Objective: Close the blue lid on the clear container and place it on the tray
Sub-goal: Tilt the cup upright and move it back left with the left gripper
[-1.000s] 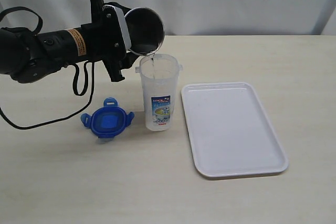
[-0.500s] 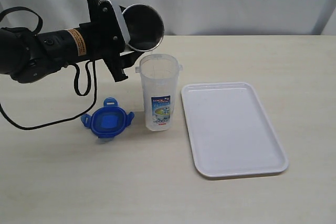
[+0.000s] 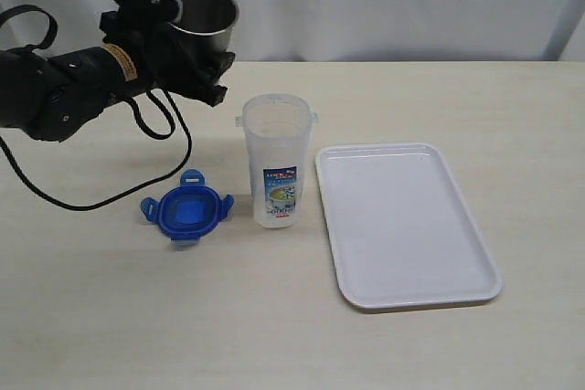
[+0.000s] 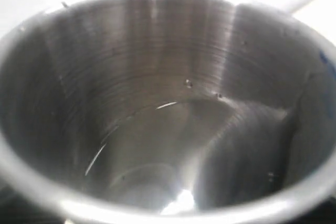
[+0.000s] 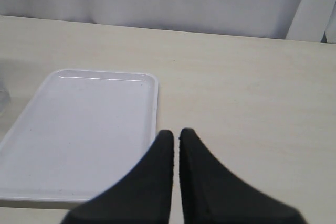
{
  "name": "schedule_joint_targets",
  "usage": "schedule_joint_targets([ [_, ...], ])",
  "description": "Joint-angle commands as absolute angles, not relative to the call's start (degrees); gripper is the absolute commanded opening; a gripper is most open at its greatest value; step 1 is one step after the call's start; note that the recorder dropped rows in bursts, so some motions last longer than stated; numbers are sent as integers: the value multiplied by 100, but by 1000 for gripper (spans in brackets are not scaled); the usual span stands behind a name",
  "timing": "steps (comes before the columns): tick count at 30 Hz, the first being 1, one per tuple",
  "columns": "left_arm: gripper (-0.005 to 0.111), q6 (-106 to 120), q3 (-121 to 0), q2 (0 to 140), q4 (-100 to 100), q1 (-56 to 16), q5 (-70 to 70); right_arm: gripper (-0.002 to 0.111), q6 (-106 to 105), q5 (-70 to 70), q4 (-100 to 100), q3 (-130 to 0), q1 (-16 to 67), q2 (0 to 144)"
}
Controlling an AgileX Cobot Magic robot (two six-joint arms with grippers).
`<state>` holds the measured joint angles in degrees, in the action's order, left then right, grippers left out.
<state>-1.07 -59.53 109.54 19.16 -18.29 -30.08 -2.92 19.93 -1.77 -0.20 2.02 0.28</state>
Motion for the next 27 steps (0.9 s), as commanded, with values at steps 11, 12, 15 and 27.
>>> schedule_joint_targets([
  [11,0,-1654,-6285,11561,1678,-285,-3731,5,-309,1977,-175,0,218,0],
  [12,0,-1684,-6480,11675,1836,-183,-3584,5,-309,1977,-175,0,218,0],
  [15,0,-1862,-7066,12008,2255,-35,-3204,5,-309,1977,-175,0,218,0],
  [27,0,-3111,-8922,13427,3236,64,-2768,5,-309,1977,-175,0,218,0],
])
